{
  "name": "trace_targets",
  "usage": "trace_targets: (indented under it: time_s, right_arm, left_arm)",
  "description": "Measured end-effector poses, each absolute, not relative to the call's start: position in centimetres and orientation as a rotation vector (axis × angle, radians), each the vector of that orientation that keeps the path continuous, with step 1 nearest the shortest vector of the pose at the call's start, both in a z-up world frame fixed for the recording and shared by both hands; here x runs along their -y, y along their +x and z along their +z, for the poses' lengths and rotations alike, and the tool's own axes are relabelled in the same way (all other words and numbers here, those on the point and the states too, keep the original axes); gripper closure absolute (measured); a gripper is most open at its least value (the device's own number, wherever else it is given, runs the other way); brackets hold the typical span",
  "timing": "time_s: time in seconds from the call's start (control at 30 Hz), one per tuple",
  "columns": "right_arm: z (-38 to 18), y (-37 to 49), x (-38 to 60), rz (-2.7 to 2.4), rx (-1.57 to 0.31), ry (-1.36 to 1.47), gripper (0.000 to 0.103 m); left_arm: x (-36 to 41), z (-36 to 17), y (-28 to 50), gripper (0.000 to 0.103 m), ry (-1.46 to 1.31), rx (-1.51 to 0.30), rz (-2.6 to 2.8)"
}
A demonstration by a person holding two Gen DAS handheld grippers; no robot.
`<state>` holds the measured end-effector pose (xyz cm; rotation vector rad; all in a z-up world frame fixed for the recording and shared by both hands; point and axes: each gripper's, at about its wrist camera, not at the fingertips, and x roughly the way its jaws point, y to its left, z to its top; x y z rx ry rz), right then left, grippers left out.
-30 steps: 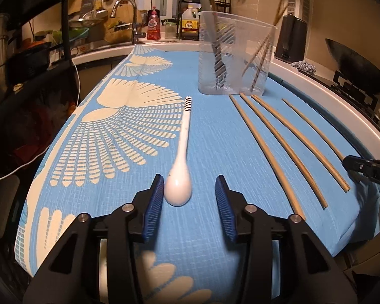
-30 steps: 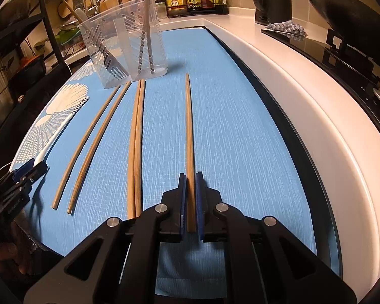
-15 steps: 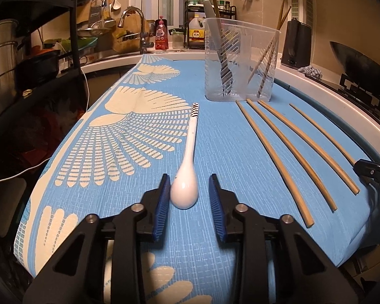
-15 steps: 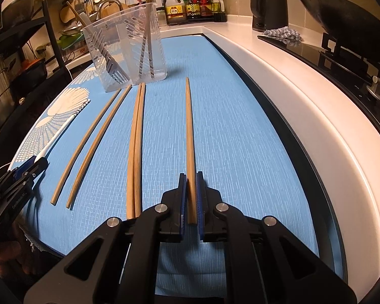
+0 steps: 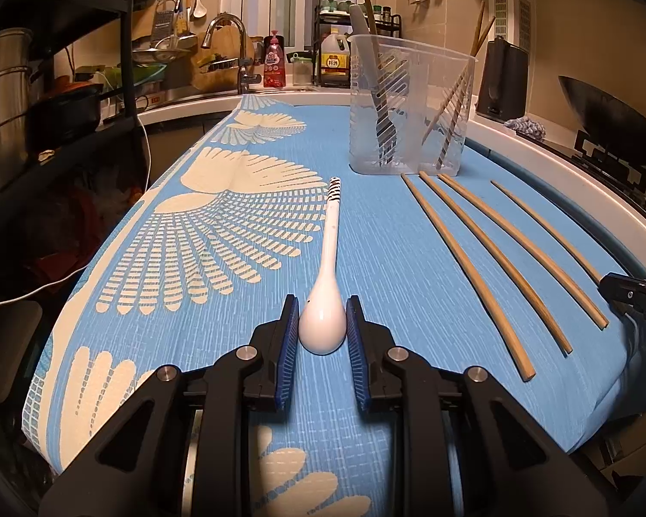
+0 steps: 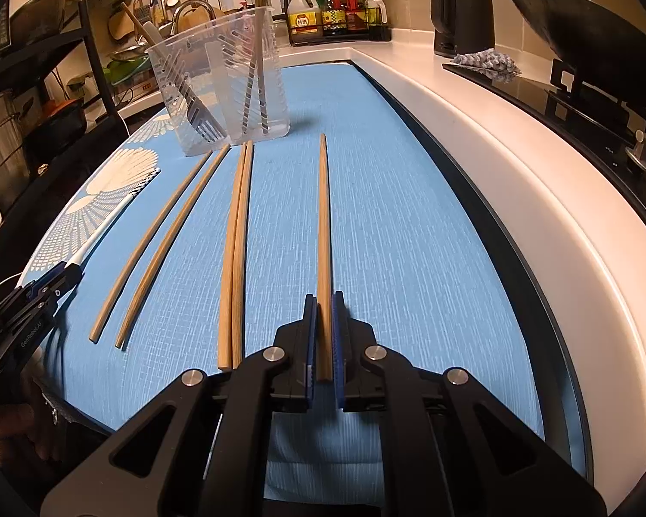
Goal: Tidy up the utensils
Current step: 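Close the left tool on the white spoon handle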
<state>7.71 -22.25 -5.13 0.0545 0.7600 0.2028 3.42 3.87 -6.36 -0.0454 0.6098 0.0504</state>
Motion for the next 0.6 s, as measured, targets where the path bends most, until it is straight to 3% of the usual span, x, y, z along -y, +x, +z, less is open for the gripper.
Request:
trace_targets:
  time_s: [0.6]
  right_arm:
    - [-5.17, 7.74, 22.21, 0.206, -0.752, 0.051, 0.095]
  left_arm:
    - [-3.61, -6.60, 3.32, 0.080, -0.026, -0.582, 0.046]
